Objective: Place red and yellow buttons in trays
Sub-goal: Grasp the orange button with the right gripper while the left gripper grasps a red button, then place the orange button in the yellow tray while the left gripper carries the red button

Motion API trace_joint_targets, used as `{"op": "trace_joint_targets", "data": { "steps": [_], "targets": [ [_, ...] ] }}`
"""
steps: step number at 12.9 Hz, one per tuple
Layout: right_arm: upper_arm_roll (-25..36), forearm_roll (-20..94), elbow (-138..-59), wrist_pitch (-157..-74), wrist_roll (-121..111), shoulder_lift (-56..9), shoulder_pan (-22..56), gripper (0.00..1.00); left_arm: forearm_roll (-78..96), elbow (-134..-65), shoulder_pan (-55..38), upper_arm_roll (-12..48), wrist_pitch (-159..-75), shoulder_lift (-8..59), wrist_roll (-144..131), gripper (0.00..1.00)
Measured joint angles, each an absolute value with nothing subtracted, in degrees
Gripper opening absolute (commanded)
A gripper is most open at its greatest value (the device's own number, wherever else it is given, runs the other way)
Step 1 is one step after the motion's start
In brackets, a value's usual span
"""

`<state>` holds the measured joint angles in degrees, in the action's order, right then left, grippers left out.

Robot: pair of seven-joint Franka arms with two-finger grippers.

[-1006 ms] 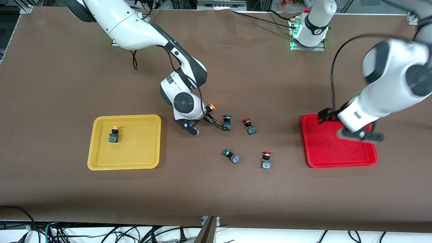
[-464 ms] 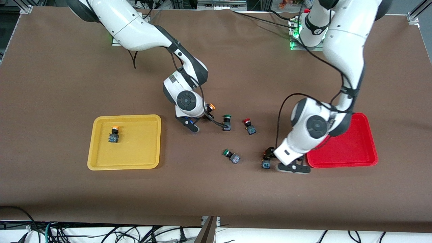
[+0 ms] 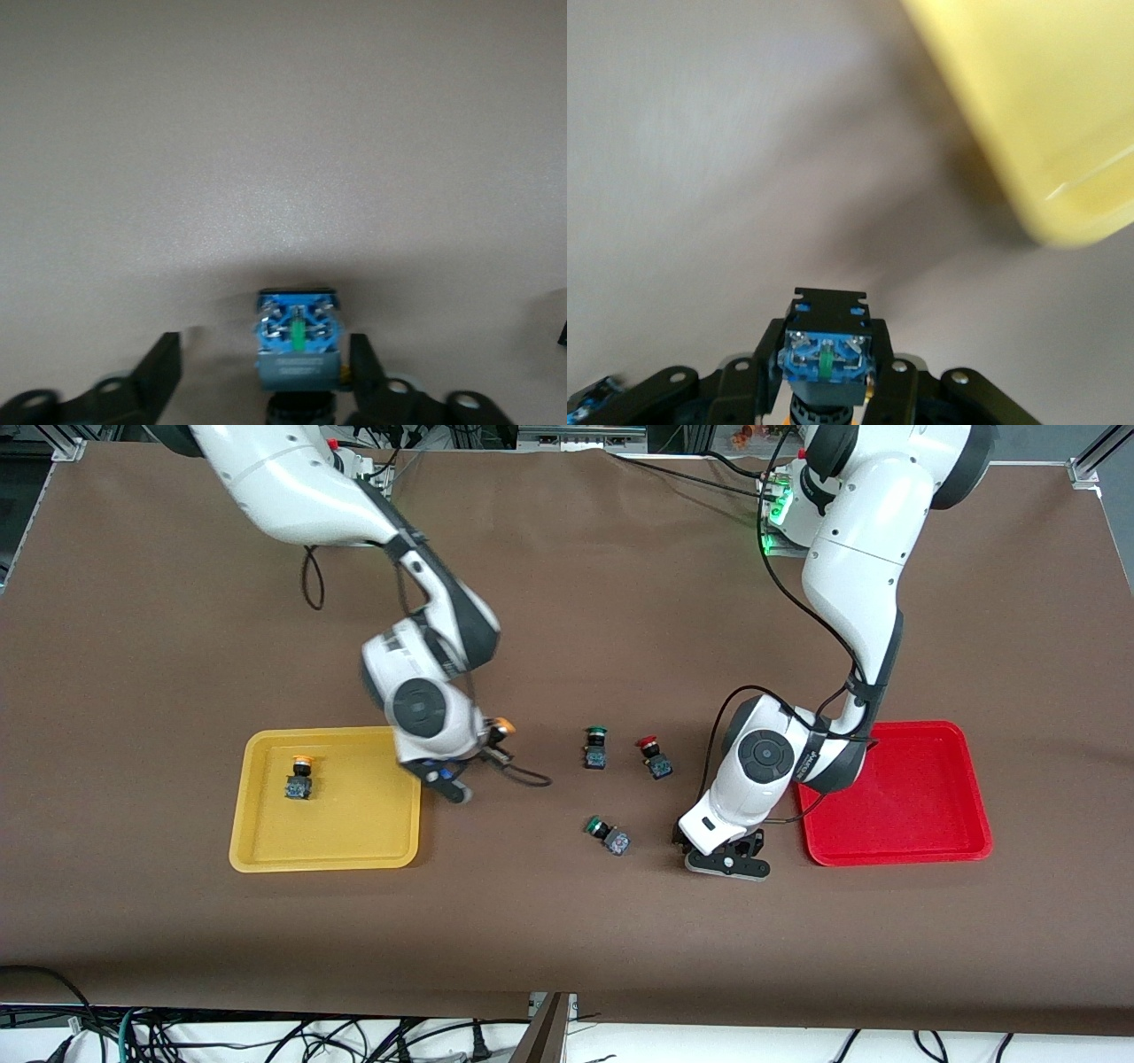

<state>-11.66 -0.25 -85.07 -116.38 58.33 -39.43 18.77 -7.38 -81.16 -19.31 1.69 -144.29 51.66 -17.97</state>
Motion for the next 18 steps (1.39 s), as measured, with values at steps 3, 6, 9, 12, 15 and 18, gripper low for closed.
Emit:
{"op": "trace_joint_targets", "data": {
  "steps": [3, 6, 9, 12, 15, 18],
  "targets": [
    [-11.1, -0.3, -85.2, -112.6, 40.3, -38.2, 8.4, 0.0, -7.6, -80.6, -19.1, 1.2, -144.3, 51.6, -18.0, 0.0],
    [-10.6, -2.1, -85.7, -113.2, 31.1, -39.9, 2.7, 0.0, -8.0, -80.5, -17.2, 0.5, -139.7, 50.0, -16.5, 0.02],
    [-10.0, -3.7, -86.7, -118.8, 29.3, -42.7, 2.4, 1.0, -8.2, -80.5, -12.0, 0.3, -123.0, 43.7, -4.0, 0.02],
    [-10.0, -3.8, -86.9, -120.9, 28.7, -43.8, 2.4, 1.0, -8.3, -84.9, -6.7, 0.1, -116.4, 39.7, 6.9, 0.42],
    [-9.9, -4.1, -84.0, -117.2, 26.1, -40.2, 2.2, 1.0, -8.3, -94.0, -4.4, 0.1, -126.0, 39.8, 8.7, 1.0],
    [-9.7, -4.1, -80.1, -104.7, 17.0, -32.9, 0.0, 1.0, -8.3, -95.7, -4.7, 1.4, -128.1, 38.6, 7.6, 1.0]
  ]
}}
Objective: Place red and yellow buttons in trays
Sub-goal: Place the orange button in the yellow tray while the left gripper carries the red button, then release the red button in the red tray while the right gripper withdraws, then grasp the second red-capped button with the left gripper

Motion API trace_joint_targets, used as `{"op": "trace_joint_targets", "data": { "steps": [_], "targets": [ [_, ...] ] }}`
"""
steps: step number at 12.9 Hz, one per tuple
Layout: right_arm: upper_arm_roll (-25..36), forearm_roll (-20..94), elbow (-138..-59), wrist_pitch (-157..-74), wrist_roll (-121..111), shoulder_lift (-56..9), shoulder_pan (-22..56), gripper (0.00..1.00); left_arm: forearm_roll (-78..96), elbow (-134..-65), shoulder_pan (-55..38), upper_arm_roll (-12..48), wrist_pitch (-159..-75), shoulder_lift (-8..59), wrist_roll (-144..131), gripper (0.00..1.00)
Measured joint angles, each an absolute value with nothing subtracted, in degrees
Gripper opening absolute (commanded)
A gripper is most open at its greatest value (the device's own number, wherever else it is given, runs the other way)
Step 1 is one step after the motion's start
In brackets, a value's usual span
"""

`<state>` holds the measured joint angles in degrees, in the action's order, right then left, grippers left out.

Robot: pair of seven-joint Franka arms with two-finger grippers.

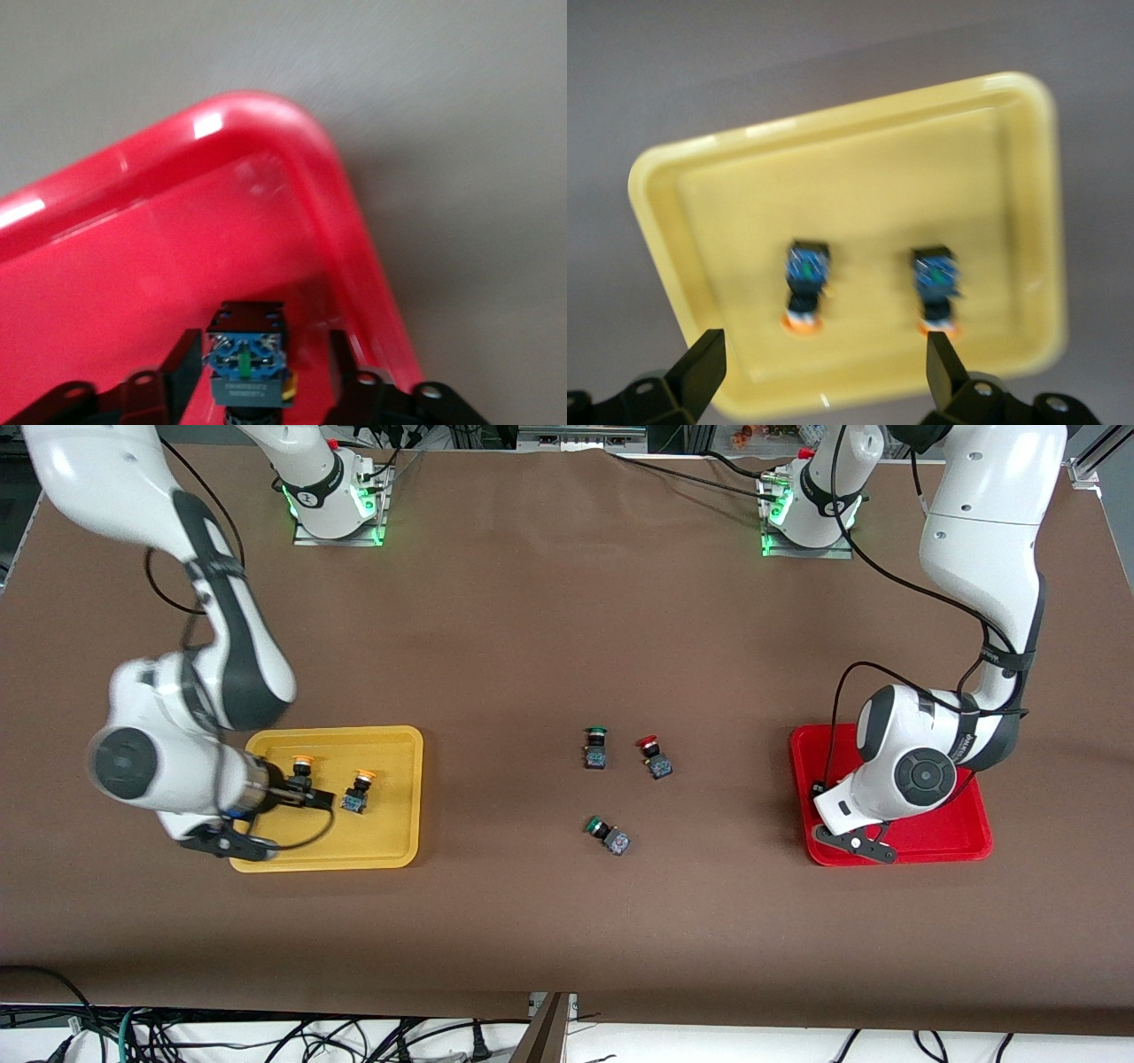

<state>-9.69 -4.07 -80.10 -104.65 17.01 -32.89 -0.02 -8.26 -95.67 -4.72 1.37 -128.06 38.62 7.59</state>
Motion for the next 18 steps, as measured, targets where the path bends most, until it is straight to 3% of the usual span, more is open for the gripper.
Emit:
{"op": "trace_joint_targets", "data": {
  "steps": [5, 10, 11, 12, 13, 16, 18],
  "targets": [
    [-7.9, -4.1, -73.7, -86.4, 4.5, -26.5, -3.3, 1.0, -8.2, -93.1, -14.5, 9.1, -126.9, 34.5, -24.2, 1.0],
    [-8.3, -4.1, -72.2, -78.5, 4.3, -16.2, -3.3, 1.0, -8.2, -94.0, -22.4, 9.1, -131.0, 41.0, -44.7, 1.0],
    [-8.3, -4.1, -73.2, -77.5, 4.3, -13.8, -3.3, 1.0, -8.2, -94.5, -22.8, 9.1, -132.8, 42.0, -45.3, 0.72],
    [-8.3, -4.1, -74.1, -75.9, 4.4, -11.8, -3.3, 1.0, -8.2, -94.7, -23.0, 9.4, -134.3, 42.9, -45.3, 0.24],
    [-8.3, -4.1, -74.9, -75.3, 4.4, -10.2, -3.3, 1.0, -8.2, -94.8, -23.1, 10.0, -134.8, 43.6, -45.3, 0.03],
    [-8.2, -4.0, -76.2, -76.9, 4.5, -7.2, -3.3, 1.0, -8.3, -94.6, -22.8, 10.3, -134.3, 43.1, -45.1, 0.0],
    [-8.2, -3.9, -79.1, -76.9, 4.5, -4.2, -3.4, 1.0, -8.3, -94.0, -21.1, 10.2, -129.6, 41.6, -42.0, 0.0]
  ]
}}
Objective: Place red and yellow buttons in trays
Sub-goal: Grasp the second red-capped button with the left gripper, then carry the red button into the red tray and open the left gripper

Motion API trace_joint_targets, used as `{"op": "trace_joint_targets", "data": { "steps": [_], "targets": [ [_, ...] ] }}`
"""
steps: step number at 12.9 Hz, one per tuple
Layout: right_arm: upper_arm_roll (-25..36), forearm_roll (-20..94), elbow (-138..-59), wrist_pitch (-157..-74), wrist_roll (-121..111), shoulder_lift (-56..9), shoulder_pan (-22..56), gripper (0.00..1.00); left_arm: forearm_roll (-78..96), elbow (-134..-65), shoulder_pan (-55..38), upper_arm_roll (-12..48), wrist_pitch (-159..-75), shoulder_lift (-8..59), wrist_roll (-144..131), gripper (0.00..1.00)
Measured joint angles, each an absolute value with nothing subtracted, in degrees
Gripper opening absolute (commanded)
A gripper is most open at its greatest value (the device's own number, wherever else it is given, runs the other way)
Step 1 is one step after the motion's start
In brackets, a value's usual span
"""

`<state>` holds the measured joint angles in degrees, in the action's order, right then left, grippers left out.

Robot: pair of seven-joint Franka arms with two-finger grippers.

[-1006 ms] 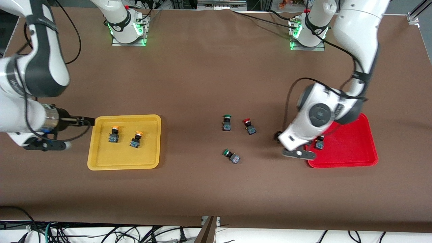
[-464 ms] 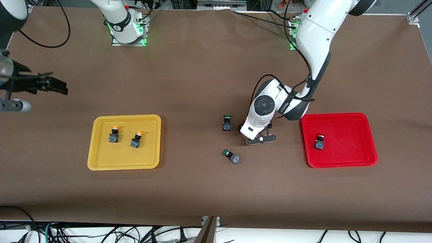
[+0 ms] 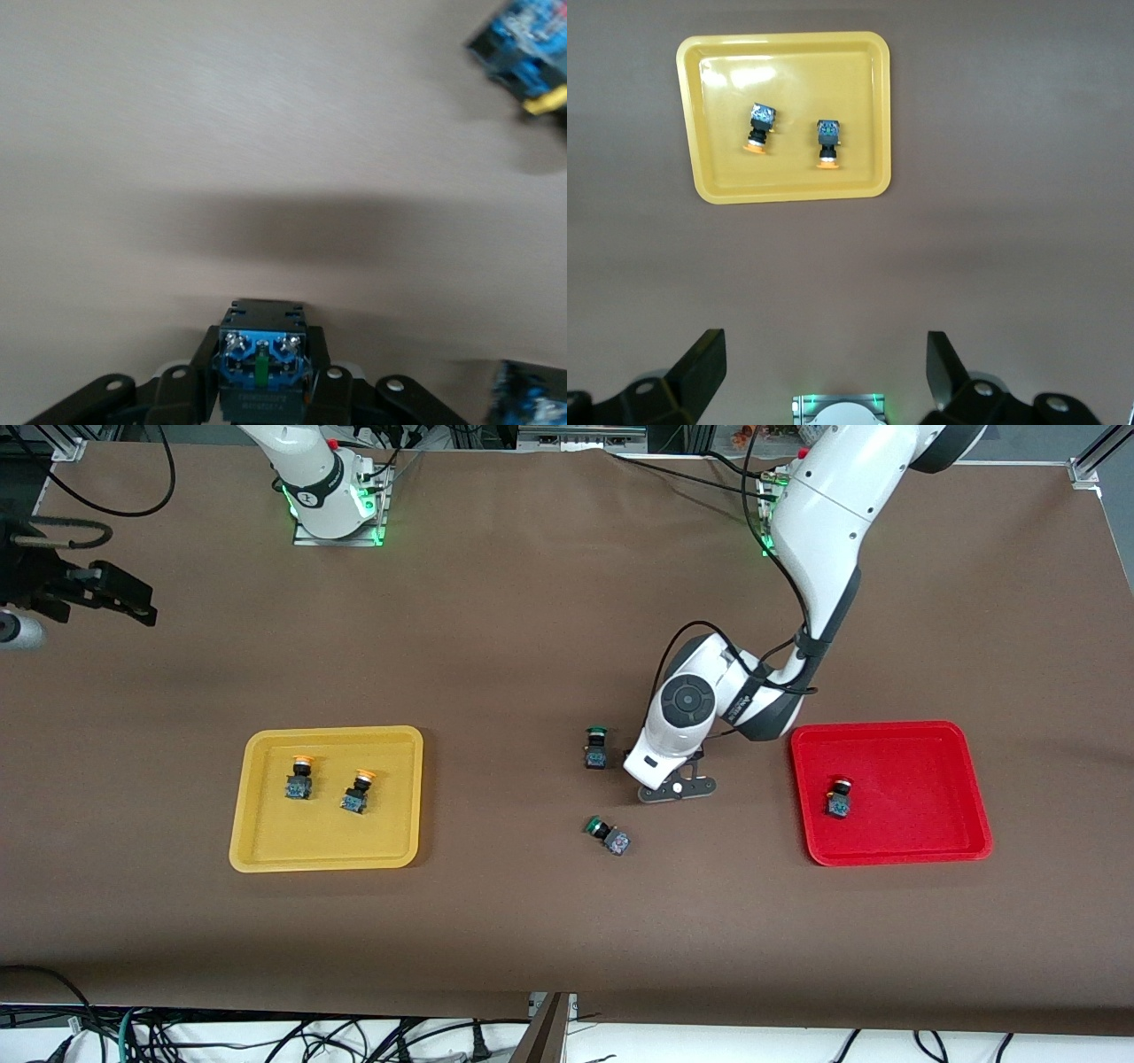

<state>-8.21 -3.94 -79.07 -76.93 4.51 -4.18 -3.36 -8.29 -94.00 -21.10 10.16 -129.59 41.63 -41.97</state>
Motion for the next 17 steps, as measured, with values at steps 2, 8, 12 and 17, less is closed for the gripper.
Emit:
{"op": "trace_joint_targets", "data": {
  "steps": [2, 8, 12, 17],
  "targets": [
    [-7.7, -3.9, -81.6, -76.9, 3.7, -2.0, -3.4, 1.0, -8.3, -93.0, -17.8, 10.1, -121.8, 38.0, -34.8, 0.0],
    [-4.5, -3.9, -84.8, -76.9, -0.2, -1.6, -3.4, 1.0, -8.9, -94.0, 3.5, 9.4, -110.9, 31.1, 7.1, 0.03],
    [-4.3, -3.9, -85.2, -76.9, -0.2, -1.7, -3.5, 1.0, -9.6, -99.1, 16.1, 9.4, -128.6, 38.5, 29.9, 1.0],
    [-4.2, -3.8, -85.2, -77.0, -0.2, -1.7, -3.5, 1.0, -9.6, -96.0, 15.5, 17.1, -119.2, 31.3, 19.2, 1.0]
  ]
}}
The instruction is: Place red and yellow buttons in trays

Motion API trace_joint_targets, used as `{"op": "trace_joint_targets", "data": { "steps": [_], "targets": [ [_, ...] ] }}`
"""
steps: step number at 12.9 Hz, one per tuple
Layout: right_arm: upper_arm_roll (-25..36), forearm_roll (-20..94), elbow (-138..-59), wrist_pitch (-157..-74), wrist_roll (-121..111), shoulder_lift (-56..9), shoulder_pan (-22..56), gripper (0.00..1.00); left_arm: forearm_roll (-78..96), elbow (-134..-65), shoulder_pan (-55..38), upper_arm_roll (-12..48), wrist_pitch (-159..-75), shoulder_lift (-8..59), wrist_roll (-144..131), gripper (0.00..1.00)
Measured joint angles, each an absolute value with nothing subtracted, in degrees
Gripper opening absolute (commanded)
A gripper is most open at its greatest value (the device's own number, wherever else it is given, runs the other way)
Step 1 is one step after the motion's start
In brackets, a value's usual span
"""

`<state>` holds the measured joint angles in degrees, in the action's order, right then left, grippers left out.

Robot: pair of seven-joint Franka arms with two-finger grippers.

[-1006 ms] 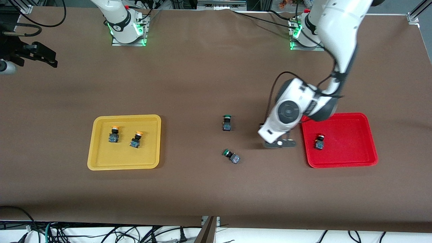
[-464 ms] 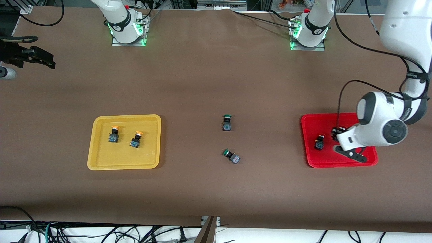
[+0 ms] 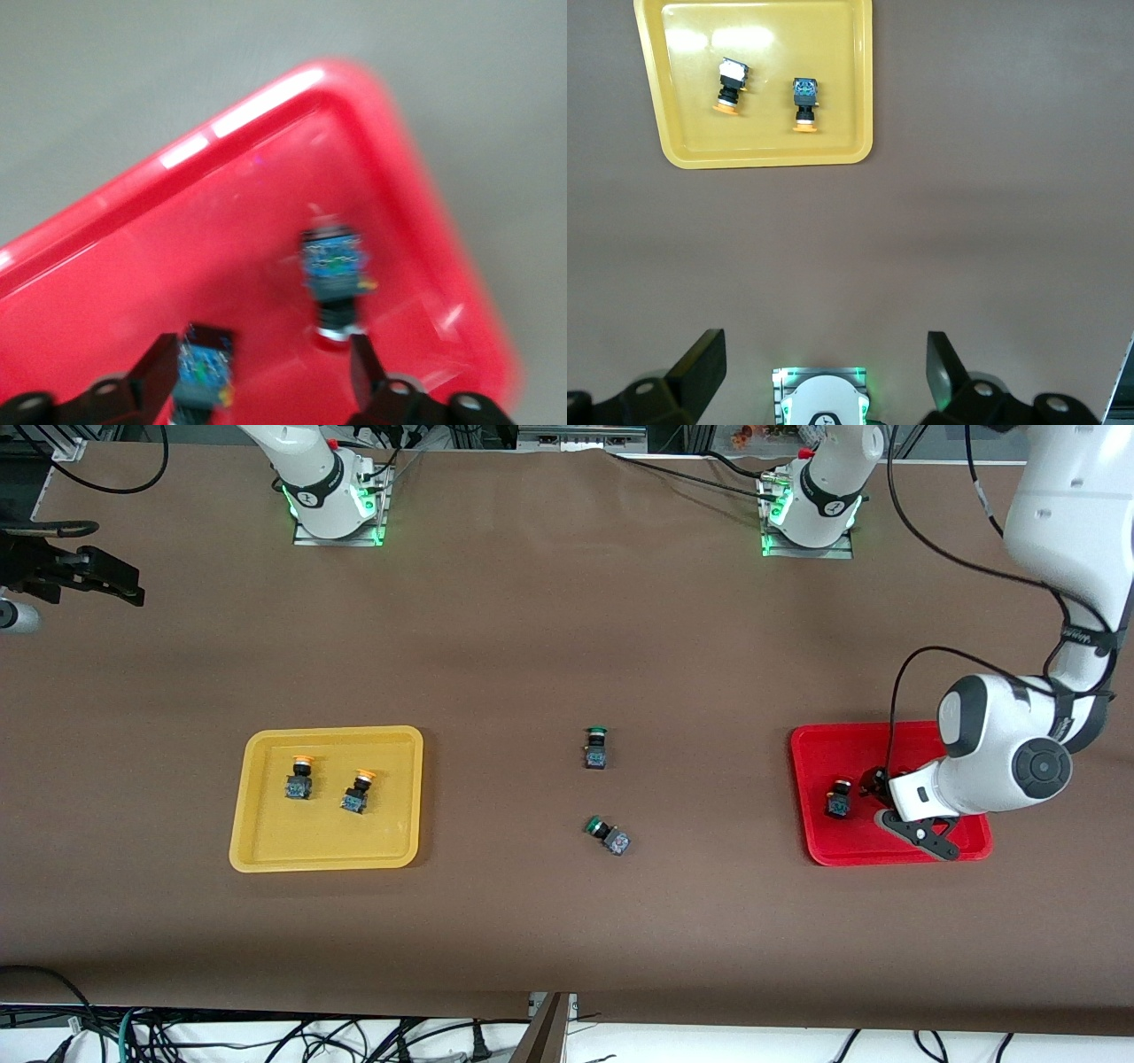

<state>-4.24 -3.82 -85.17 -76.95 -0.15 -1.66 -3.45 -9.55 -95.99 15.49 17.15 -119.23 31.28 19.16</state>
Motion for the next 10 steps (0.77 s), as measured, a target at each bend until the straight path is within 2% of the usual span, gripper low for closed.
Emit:
{"op": "trace_joint_targets", "data": {
  "steps": [3, 5, 7, 10],
  "targets": [
    [-4.2, -3.8, -85.1, -77.0, -0.2, -1.7, -3.4, 1.0, -9.7, -90.2, 15.0, 24.8, -99.9, 18.0, 4.0, 1.0],
    [-4.2, -3.8, -85.1, -77.1, -0.2, -1.7, -3.4, 1.0, -9.7, -85.7, 14.7, 26.8, -90.6, 10.9, 0.9, 1.0],
    [-4.2, -3.8, -85.0, -77.3, -0.2, -1.8, -3.4, 1.0, -8.8, -81.7, 15.4, 26.5, -85.7, 7.3, -0.8, 1.0],
    [-4.2, -3.7, -84.6, -77.3, -0.2, -2.0, -3.4, 1.0, -7.5, -80.3, 19.2, 26.0, -85.0, 8.6, -3.2, 1.0]
  ]
}}
